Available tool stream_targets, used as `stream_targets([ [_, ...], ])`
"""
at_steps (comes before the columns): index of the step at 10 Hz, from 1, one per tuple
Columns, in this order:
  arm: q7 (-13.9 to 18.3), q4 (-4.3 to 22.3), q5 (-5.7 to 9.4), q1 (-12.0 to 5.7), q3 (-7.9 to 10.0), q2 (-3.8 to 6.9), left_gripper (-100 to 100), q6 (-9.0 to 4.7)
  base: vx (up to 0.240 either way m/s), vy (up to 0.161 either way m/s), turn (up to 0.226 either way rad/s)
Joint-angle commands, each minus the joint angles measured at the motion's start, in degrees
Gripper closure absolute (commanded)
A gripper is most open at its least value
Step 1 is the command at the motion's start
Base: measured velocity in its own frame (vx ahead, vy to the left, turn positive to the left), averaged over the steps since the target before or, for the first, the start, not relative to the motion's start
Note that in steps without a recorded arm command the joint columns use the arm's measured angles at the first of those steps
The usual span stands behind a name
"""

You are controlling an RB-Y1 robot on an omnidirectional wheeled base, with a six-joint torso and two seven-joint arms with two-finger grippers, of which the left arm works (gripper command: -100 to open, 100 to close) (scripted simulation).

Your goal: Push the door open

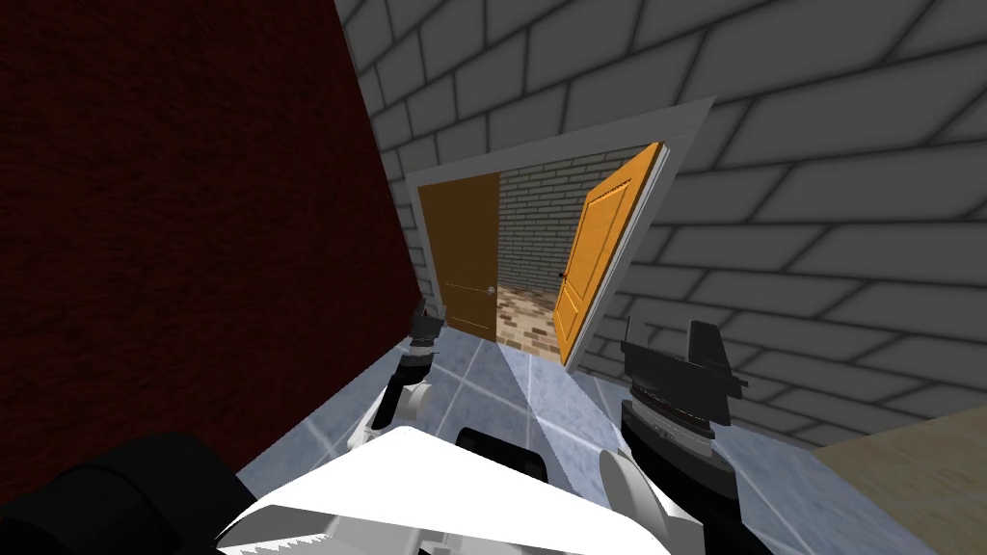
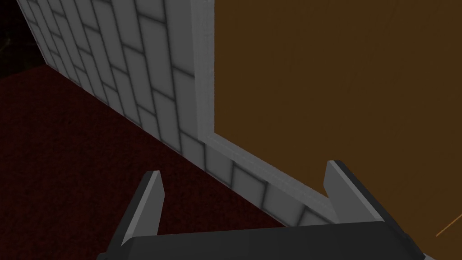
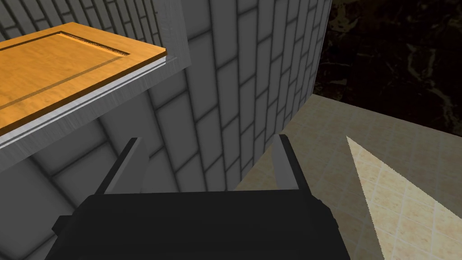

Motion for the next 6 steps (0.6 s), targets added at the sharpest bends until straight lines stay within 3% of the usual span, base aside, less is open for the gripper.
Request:
stream_targets([
  [1,1.5,2.4,1.55,-0.74,-0.66,0.12,-100,-0.84,0.084,0.045,-0.121],
  [6,6.5,10.3,6.98,-3.56,-2.25,0.8,-100,-3.1,0.082,0.059,-0.143],
])
